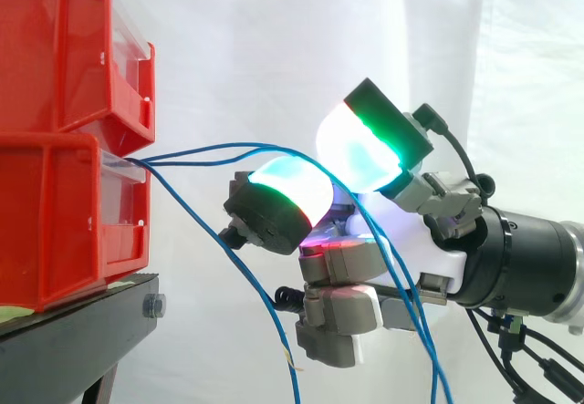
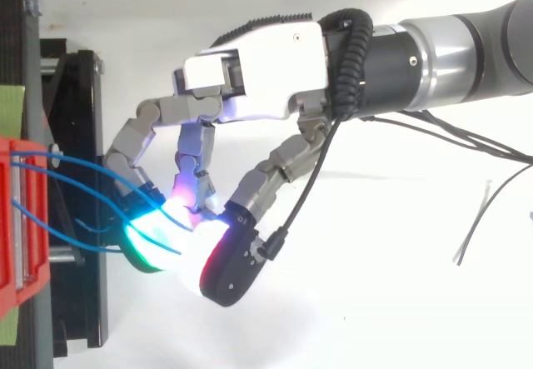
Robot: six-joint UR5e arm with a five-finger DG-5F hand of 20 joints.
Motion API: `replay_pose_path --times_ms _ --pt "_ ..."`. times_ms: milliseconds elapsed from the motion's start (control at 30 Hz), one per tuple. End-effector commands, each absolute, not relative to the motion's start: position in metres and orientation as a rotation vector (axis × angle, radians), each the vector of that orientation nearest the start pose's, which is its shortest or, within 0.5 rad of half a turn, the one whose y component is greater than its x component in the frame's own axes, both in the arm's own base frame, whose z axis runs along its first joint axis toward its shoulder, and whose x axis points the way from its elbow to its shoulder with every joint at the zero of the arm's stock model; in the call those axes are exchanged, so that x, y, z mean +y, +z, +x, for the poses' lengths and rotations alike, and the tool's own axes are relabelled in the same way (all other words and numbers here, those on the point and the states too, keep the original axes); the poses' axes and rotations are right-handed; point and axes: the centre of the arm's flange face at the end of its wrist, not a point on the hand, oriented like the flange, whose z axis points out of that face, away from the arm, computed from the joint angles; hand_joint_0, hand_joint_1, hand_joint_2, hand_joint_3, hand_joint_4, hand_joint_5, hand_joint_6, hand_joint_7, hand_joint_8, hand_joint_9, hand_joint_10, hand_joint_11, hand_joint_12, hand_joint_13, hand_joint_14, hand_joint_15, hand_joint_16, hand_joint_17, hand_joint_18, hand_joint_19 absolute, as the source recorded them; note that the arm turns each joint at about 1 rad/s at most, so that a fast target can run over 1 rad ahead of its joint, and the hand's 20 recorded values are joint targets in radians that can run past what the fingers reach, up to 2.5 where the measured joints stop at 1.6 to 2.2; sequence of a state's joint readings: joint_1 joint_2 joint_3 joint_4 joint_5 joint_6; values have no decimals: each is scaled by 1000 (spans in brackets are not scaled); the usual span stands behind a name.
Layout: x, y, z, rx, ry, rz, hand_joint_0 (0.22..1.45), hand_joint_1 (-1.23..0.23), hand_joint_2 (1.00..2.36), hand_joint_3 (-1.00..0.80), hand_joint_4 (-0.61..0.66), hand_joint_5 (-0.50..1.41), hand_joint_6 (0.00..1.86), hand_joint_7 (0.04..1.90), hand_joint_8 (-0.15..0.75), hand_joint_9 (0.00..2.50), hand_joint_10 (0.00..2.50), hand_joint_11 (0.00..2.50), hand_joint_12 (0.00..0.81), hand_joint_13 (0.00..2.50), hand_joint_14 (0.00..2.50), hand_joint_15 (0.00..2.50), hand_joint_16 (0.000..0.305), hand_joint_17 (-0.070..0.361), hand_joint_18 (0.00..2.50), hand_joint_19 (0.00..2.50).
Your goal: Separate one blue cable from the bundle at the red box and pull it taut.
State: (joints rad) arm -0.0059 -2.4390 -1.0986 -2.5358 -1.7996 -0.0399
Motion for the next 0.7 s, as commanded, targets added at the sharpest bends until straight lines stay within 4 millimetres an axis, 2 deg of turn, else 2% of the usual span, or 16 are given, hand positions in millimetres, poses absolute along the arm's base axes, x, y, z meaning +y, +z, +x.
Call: replay_pose_path --times_ms 0,133,333,467,567,667 --pt "-116 210 801 1233 1410 893 606 -1001 1000 -500 101 -131 919 1131 420 1276 25 1215 455 1249 29 842 60 135 1062 732" --pt "-114 208 801 1234 1412 892 545 -975 1000 -500 71 -92 902 1177 433 1368 25 1195 464 1280 30 839 62 139 1089 736" --pt "-116 208 801 1233 1410 893 485 -750 1000 -500 -109 -37 851 1160 411 1528 26 1086 468 1367 29 831 63 143 1159 749" --pt "-116 208 801 1233 1410 893 537 -593 1000 -500 -187 -21 817 1138 364 1562 27 1020 442 1379 27 823 59 132 1133 768" --pt "-116 208 801 1233 1410 893 568 -600 1000 -500 -167 -16 789 1145 354 1581 28 1015 434 1377 29 828 57 128 1117 770" --pt "-116 208 801 1233 1410 893 617 -672 1000 -500 -85 -15 753 1231 361 1563 28 1048 440 1371 28 834 57 127 1102 776"
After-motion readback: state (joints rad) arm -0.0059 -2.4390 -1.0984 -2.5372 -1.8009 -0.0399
